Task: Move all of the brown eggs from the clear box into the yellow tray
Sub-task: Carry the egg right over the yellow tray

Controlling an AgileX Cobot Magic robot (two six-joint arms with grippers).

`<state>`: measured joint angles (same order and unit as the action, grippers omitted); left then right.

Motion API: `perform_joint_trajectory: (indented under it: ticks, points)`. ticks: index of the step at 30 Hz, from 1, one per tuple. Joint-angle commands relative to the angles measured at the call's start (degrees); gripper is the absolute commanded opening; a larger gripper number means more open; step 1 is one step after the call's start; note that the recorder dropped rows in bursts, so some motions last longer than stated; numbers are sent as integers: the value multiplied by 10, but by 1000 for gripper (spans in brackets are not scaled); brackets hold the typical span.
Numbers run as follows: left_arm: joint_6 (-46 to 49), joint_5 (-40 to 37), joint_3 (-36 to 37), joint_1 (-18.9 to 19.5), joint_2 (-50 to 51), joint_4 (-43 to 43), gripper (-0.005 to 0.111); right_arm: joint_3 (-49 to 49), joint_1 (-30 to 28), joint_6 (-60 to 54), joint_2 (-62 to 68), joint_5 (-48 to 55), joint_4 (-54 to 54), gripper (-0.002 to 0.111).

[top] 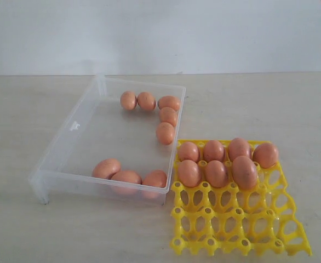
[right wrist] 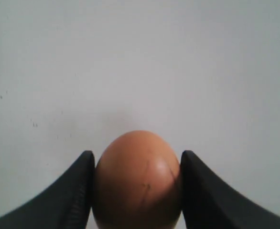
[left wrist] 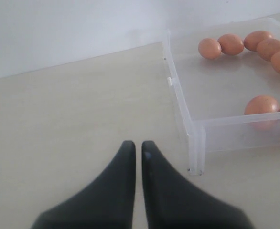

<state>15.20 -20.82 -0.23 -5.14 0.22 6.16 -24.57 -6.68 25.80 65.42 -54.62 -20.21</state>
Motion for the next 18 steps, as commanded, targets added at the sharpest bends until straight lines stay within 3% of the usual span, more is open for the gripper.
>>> perform_joint_trajectory:
  ticks: [1, 4, 11, 18]
  points:
    - [-6, 2, 2, 2, -2, 0, 4, 169, -2, 33, -44, 68, -18, 0]
    - [-6, 2, 2, 2, -2, 0, 4, 223, -2, 26, -26, 132, -33, 0]
    - [-6, 2, 2, 2, -2, 0, 4, 182, -2, 46, 82, 197, -67, 0]
    - [-6, 2, 2, 2, -2, 0, 4, 105, -2, 65, 221, 145, -140, 0]
